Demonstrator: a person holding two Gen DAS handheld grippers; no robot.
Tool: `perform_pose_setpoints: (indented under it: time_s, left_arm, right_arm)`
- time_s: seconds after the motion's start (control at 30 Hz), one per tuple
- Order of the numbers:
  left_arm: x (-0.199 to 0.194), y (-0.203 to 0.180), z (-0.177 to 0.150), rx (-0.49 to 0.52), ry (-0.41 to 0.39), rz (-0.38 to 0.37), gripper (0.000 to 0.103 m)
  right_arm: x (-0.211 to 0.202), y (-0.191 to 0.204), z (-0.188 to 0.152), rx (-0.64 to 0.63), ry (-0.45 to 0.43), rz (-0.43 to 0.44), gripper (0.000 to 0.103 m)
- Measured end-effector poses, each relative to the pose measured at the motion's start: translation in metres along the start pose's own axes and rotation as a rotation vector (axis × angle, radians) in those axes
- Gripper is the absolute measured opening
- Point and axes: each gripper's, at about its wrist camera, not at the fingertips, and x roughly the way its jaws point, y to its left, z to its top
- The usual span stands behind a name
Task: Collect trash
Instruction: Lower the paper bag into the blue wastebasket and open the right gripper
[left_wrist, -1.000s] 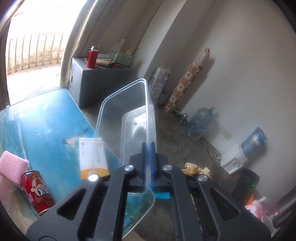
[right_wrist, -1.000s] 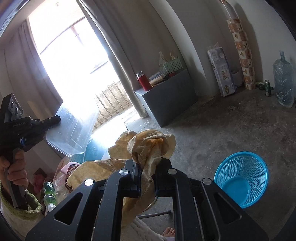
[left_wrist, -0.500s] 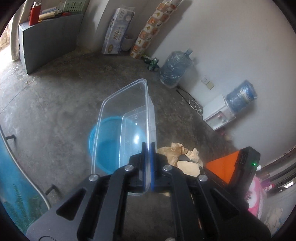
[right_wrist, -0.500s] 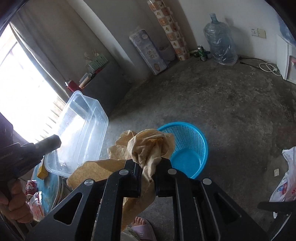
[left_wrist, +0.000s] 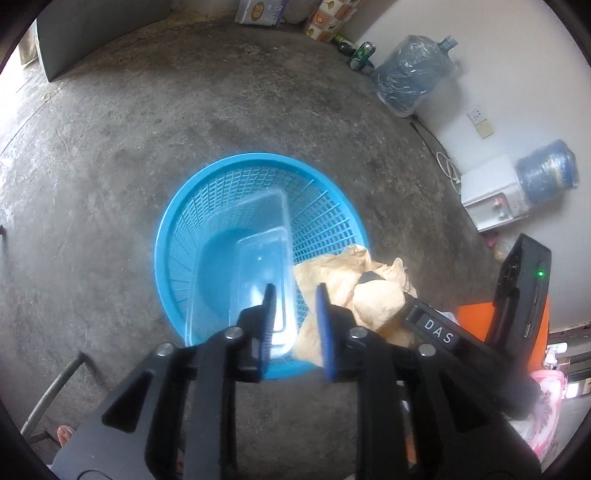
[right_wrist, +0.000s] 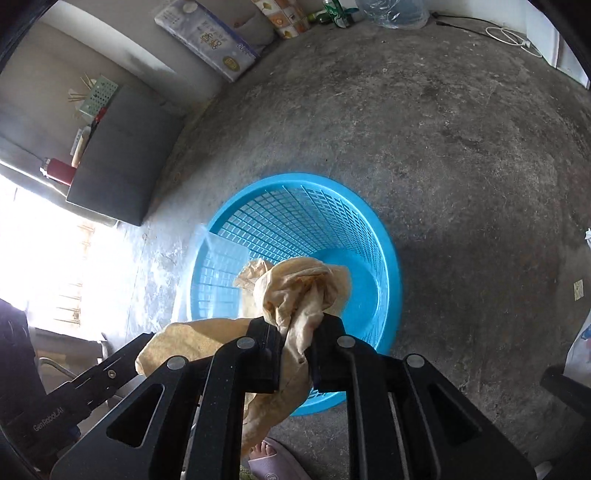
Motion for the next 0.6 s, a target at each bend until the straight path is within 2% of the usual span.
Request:
perform_pose_setpoints:
  time_s: [0.13, 0.2, 0.27, 0.33, 0.43, 0.6]
  left_arm:
    - [-0.010, 0.019, 0.001, -0.040, -0.043, 0.009, 0.036]
    - [-0.022, 0.026, 0.001, -0.050, -0.074, 0.007, 0.038]
    - [-0.031, 0.027, 0.002, -0.051, -0.094, 0.002, 0.038]
    - [-0.040, 0.025, 0.000, -0.039, -0.113, 0.002, 0.039]
    - [-0.057, 0.015, 0.000, -0.012, -0.139, 0.005, 0.040]
    - [-0.092, -0.002, -0.006, 0.017, -0.188, -0.018, 0.041]
  right_arm:
    - [0.029, 0.008, 0.006, -0.076, 0.032, -0.059, 0.017]
    - [0.038, 0.014, 0.007, -0.116, 0.042, -0.090, 0.023]
    - [0.042, 0.018, 0.008, -0.152, 0.042, -0.133, 0.044]
    - [0.042, 0.021, 0.009, -0.181, 0.037, -0.176, 0.053]
    - [0.033, 0.020, 0.012, -0.188, 0.014, -0.214, 0.058]
    - [-0.007, 0.015, 0.012, -0.167, -0.070, -0.176, 0.062]
